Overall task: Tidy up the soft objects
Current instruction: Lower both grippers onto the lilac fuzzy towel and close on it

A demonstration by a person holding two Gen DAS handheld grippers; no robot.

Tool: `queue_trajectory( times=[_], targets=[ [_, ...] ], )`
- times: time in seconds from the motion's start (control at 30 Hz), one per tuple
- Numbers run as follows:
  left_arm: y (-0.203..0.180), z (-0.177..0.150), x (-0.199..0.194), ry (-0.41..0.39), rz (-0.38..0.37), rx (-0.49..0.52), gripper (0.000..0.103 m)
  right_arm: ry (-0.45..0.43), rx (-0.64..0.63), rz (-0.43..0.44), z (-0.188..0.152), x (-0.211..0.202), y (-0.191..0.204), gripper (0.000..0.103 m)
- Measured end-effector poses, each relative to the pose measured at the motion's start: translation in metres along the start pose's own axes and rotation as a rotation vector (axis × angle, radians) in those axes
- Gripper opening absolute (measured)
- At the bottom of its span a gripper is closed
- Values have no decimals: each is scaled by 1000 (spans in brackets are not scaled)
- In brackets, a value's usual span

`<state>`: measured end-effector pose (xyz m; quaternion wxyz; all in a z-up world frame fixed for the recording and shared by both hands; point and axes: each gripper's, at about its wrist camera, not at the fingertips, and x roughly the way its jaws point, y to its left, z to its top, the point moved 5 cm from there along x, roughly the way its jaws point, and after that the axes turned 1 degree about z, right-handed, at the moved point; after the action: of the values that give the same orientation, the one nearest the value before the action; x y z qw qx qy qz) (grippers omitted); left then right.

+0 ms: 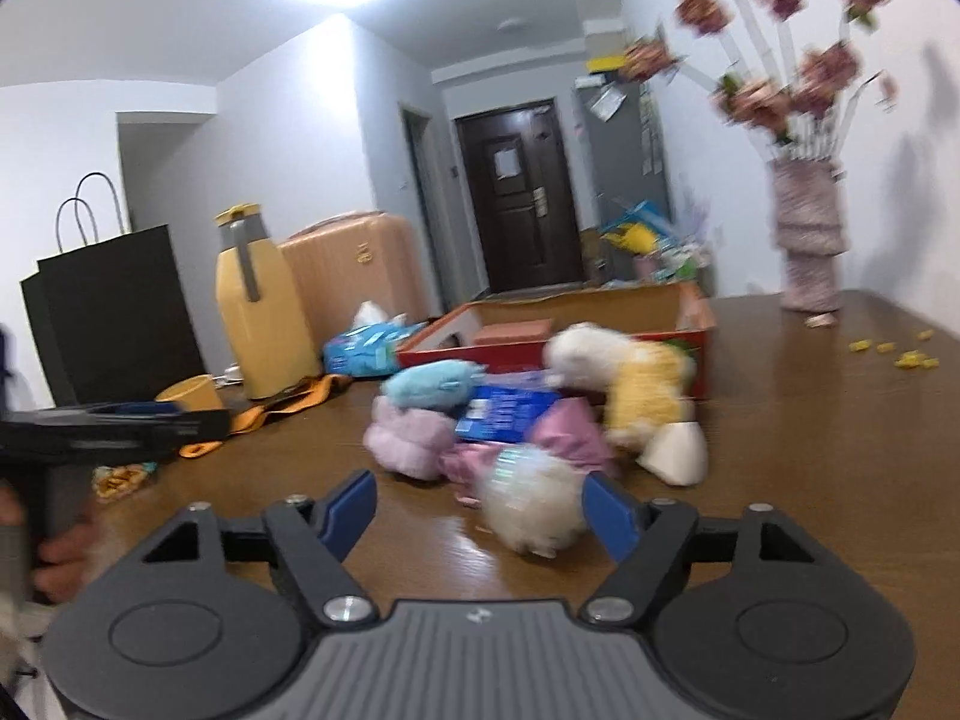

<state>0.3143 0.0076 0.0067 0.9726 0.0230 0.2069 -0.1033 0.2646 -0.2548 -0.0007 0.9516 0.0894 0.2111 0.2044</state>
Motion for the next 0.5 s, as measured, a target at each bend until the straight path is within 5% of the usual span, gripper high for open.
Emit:
queue_trajectory(
  times=[0.2,0.3,0.4,0.5],
  targets=[
    [21,7,99,116,-108,11,68,85,20,-10,9,96,20,51],
    [27,3,132,157,-209,-13,64,115,46,-23,11,135,22,47],
    [39,-3,156,215,-259,-109,56,134,72,-56,13,160,21,46],
    [46,-8,162,233,-366,-218,33,144,81,-68,11,175,19,46]
  ],
)
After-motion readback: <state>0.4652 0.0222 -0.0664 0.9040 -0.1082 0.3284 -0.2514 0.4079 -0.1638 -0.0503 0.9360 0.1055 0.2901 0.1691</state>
